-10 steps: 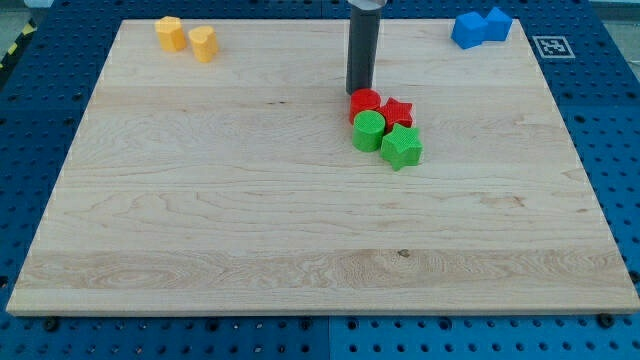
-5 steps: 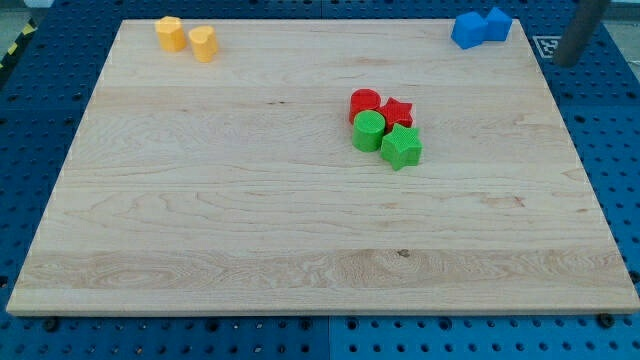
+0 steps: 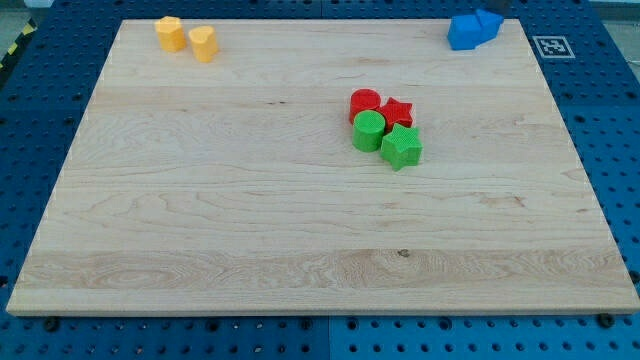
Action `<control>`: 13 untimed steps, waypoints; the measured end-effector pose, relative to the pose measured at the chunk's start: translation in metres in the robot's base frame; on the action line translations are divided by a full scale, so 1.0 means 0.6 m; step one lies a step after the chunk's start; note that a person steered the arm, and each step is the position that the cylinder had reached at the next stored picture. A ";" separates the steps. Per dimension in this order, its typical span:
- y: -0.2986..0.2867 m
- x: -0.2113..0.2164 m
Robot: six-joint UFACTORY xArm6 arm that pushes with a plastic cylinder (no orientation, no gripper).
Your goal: Slide the blue triangle towards the center
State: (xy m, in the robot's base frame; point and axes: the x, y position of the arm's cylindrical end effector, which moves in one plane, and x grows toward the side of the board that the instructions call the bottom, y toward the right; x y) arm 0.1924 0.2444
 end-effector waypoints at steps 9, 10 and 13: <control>0.004 0.080; 0.004 0.107; -0.062 0.189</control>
State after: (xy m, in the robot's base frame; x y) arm 0.3060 0.2070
